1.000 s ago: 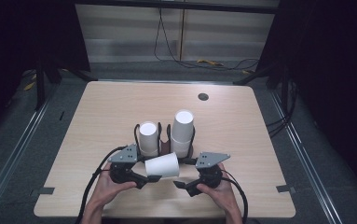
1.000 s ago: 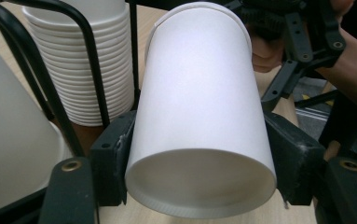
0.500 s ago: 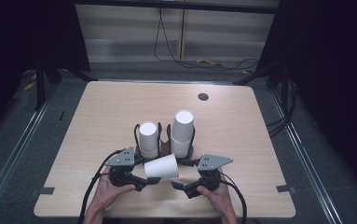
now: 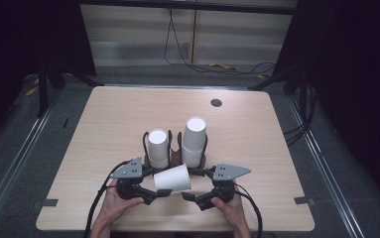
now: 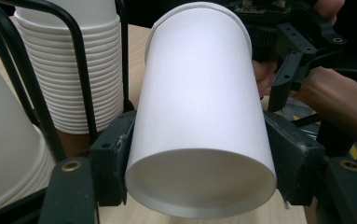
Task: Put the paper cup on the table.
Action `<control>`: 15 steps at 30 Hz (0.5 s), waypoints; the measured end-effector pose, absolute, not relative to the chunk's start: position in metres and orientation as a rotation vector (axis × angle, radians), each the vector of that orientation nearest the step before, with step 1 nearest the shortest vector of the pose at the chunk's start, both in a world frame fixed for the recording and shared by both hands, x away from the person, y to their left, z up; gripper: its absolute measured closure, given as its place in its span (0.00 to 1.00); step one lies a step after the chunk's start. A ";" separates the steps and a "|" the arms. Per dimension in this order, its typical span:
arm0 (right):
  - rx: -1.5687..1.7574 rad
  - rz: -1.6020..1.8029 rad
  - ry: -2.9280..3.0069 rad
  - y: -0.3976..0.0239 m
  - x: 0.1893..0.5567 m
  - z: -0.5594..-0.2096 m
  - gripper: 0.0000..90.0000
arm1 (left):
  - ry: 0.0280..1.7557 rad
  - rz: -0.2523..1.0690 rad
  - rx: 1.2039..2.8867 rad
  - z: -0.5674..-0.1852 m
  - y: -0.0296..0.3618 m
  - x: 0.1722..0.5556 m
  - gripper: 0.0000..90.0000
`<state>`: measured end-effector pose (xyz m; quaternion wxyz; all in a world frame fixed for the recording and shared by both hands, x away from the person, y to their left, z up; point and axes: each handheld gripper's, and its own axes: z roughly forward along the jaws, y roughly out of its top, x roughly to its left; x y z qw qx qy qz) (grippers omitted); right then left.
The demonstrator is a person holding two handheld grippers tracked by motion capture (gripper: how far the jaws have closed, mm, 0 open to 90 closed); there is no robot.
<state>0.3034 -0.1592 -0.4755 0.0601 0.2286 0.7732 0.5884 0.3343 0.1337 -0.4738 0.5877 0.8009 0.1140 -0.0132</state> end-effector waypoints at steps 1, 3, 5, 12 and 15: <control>0.695 1.786 2.341 -0.159 0.304 -0.475 0.15 | 0.266 -0.030 1.870 -0.473 0.134 0.334 0.37; 0.688 1.796 2.339 -0.159 0.304 -0.475 0.15 | 0.260 -0.038 1.862 -0.473 0.134 0.334 0.37; 0.687 1.803 2.339 -0.158 0.304 -0.475 0.15 | 0.252 -0.042 1.861 -0.473 0.133 0.333 0.37; 0.667 1.825 2.370 -0.154 0.310 -0.474 0.14 | 0.215 -0.061 1.888 -0.472 0.128 0.332 0.37; 0.652 1.833 2.389 -0.152 0.312 -0.474 0.14 | 0.207 -0.071 1.890 -0.472 0.126 0.332 0.37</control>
